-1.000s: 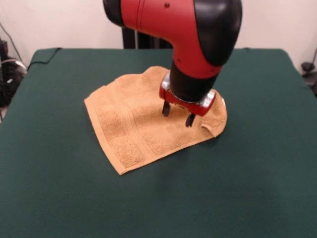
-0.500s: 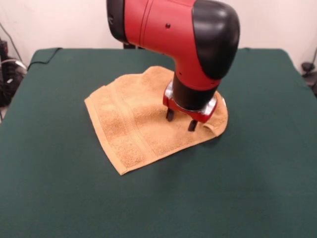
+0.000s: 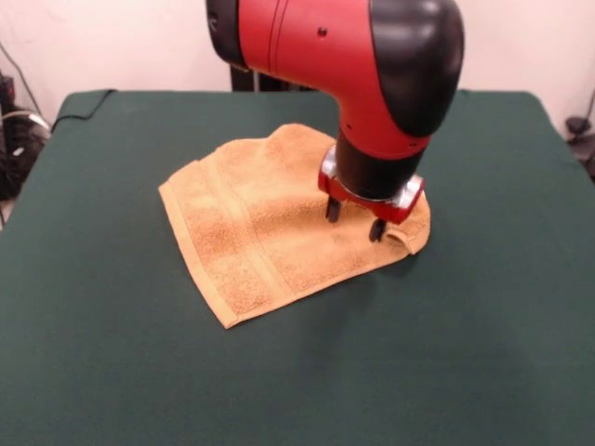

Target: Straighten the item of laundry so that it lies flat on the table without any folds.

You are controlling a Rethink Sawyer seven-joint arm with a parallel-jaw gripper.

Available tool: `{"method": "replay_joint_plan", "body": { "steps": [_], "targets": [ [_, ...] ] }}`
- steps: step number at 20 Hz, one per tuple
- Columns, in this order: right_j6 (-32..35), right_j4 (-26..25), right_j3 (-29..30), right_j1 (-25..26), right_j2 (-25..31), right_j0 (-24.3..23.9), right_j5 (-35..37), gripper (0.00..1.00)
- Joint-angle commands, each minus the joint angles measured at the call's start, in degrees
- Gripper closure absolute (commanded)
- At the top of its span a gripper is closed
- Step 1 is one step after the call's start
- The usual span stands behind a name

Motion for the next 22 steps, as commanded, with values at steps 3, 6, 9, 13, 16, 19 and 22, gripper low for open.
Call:
{"method": "replay_joint_plan", "body": {
  "steps": [3, 6, 9, 13, 16, 19, 22],
  "targets": [
    [16.64, 3.90, 0.81, -3.64, 4.91, 2.35, 10.57, 0.00],
    [16.69, 4.29, 0.13, -3.47, 5.22, 2.01, 11.03, 0.00],
    [17.14, 4.83, 0.09, -3.53, 5.56, 2.07, 11.05, 0.00],
    [16.23, 4.60, 0.33, -2.92, 5.49, 2.17, 7.87, 0.00],
    [16.15, 4.70, 0.27, -1.99, 5.56, 2.38, 5.34, 0.00],
    [15.53, 4.40, -0.25, -0.46, 5.63, 2.33, 2.22, 0.00],
    [13.98, 4.31, -0.90, 1.28, 6.54, 1.52, -0.74, 0.00]
  ]
}}
